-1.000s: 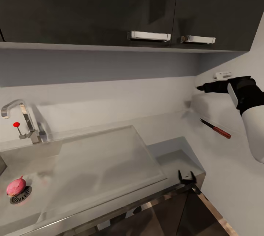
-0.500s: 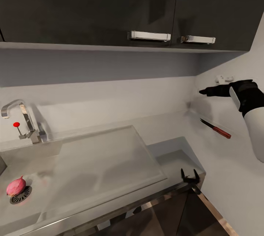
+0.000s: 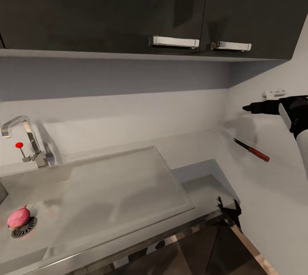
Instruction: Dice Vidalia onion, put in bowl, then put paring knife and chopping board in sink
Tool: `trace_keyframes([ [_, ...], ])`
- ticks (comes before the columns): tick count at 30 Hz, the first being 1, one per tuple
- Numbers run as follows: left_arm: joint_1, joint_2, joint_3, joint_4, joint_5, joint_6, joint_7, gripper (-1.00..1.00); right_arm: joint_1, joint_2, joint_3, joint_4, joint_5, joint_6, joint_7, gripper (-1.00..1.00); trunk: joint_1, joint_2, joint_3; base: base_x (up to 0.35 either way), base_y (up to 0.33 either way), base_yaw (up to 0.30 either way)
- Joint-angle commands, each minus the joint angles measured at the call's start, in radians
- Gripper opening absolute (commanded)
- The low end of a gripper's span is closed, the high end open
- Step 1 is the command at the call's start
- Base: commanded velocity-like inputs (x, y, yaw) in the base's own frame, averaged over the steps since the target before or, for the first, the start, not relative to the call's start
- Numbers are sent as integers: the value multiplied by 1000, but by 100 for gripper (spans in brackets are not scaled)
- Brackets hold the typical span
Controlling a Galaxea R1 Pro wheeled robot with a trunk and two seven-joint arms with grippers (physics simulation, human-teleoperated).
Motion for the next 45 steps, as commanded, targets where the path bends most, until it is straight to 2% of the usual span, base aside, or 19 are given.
trace_keyframes([
  [1,0,0,0,-2,0,-1,0,100,-1,-1,1,-1,10,3,7,100,0,-1,-1,0,0,0],
  [11,0,0,0,-2,0,-1,0,100,-1,-3,1,2,10,3,7,100,0,-1,-1,0,0,0],
  [12,0,0,0,-2,0,-1,0,100,-1,-4,3,40,15,6,-68,100,0,-1,-1,0,0,0],
  [15,0,0,0,-2,0,-1,0,100,-1,-4,3,59,16,8,-150,100,0,-1,-1,0,0,0],
  [19,0,0,0,-2,0,-1,0,100,-1,-7,3,82,17,9,-176,100,0,-1,-1,0,0,0],
  [22,0,0,0,-2,0,-1,0,100,-1,-27,3,88,16,10,-181,100,0,-1,-1,0,0,0],
  [26,0,0,0,-2,0,-1,0,100,-1,-46,3,91,15,12,-159,100,0,-1,-1,0,0,0],
  [29,0,0,0,-1,0,-1,0,100,-1,-49,3,93,14,14,-129,100,0,-1,-1,0,0,0],
  [33,0,0,0,-1,0,-1,0,100,-1,-54,4,94,15,28,-53,100,0,-1,-1,0,0,0],
  [35,0,0,0,0,0,-1,0,100,-1,-63,4,94,15,48,13,100,0,-1,-1,0,0,0],
  [37,0,0,0,0,0,-1,0,100,-1,-70,4,93,16,60,38,100,0,-1,-1,0,0,0],
  [45,0,0,-3,2,0,-1,0,100,-1,-102,2,88,16,131,68,100,0,-1,-1,0,0,0],
])
